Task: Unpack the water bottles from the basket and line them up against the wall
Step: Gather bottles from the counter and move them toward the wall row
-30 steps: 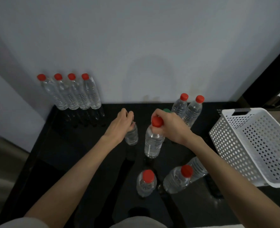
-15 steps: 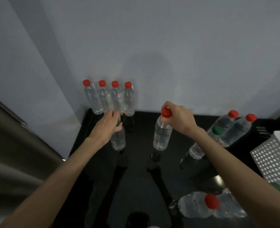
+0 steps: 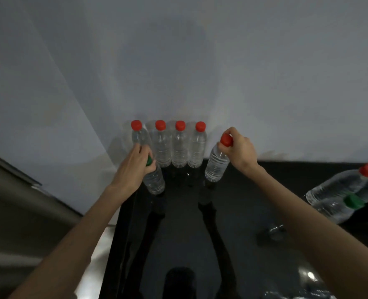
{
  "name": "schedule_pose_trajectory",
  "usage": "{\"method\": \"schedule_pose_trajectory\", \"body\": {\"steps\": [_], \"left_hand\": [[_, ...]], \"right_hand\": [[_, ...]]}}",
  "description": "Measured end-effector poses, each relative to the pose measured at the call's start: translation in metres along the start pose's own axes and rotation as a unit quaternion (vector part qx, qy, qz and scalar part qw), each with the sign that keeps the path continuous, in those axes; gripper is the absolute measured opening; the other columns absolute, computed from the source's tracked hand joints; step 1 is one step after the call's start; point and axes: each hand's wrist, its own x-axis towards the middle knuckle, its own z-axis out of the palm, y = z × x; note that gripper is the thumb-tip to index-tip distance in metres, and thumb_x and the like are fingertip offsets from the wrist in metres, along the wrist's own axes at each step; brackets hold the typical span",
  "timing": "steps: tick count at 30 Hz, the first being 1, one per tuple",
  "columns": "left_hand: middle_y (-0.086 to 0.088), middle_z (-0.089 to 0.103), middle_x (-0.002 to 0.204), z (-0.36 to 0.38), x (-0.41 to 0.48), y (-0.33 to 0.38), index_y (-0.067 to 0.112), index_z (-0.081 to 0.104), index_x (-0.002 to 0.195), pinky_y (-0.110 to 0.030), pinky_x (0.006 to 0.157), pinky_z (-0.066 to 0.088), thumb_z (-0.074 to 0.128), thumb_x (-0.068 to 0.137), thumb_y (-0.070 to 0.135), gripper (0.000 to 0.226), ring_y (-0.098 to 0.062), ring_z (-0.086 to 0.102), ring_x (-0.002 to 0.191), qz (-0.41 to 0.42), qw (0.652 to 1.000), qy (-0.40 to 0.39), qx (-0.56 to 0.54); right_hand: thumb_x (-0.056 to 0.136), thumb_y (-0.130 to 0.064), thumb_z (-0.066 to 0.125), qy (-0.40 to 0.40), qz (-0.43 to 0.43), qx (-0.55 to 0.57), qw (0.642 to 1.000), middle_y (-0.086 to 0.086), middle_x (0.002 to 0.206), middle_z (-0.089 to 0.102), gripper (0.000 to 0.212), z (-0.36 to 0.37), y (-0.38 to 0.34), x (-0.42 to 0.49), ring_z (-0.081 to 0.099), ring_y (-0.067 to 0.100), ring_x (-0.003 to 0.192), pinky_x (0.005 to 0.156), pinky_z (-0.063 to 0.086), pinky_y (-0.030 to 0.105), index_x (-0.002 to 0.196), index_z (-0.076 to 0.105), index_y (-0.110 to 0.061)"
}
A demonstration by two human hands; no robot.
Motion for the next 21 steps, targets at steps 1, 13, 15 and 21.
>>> {"method": "schedule_pose_trajectory", "body": {"steps": [1,13,15,21], "left_hand": [[-0.003,0.040,0.091,0.001,0.004,-0.005,0.014,0.044,0.088,-0.022,0.060,0.029,0.061,0.090,0.014,0.017,-0.014,0.045,0.077,-0.002,1.000,0.000,-0.002],[-0.004,0.039,0.091,0.023,0.036,-0.028,0.005,0.050,0.090,-0.017,0.056,0.024,0.062,0.088,0.012,0.014,-0.016,0.044,0.074,-0.005,1.000,0.024,-0.009],[-0.004,0.038,0.089,0.028,0.037,-0.028,0.006,0.049,0.088,-0.017,0.058,0.026,0.062,0.087,0.012,0.014,-0.015,0.044,0.071,0.008,0.999,0.046,-0.025],[-0.005,0.041,0.090,0.043,0.036,-0.031,0.009,0.050,0.087,-0.026,0.064,0.042,0.056,0.086,0.022,0.014,-0.016,0.046,0.070,0.019,0.992,0.109,-0.055]], "right_hand": [[0.090,-0.029,0.064,0.005,0.005,-0.003,1.000,0.005,0.092,0.063,0.028,0.006,0.000,0.007,0.060,0.023,0.080,0.068,0.048,0.037,0.110,0.051,-0.014],[0.092,-0.019,0.061,0.067,-0.015,-0.017,0.998,0.009,0.087,0.058,0.020,0.047,0.016,0.058,0.054,0.025,0.075,0.065,0.042,0.037,0.102,0.049,-0.007],[0.092,-0.017,0.060,0.076,-0.014,-0.007,0.997,0.009,0.089,0.058,0.019,0.048,0.020,0.063,0.053,0.024,0.076,0.066,0.042,0.036,0.103,0.049,-0.006],[0.096,-0.022,0.056,0.050,-0.007,0.007,0.999,0.010,0.097,0.059,0.025,0.052,0.028,0.070,0.053,0.021,0.081,0.070,0.038,0.030,0.111,0.049,-0.004]]}}
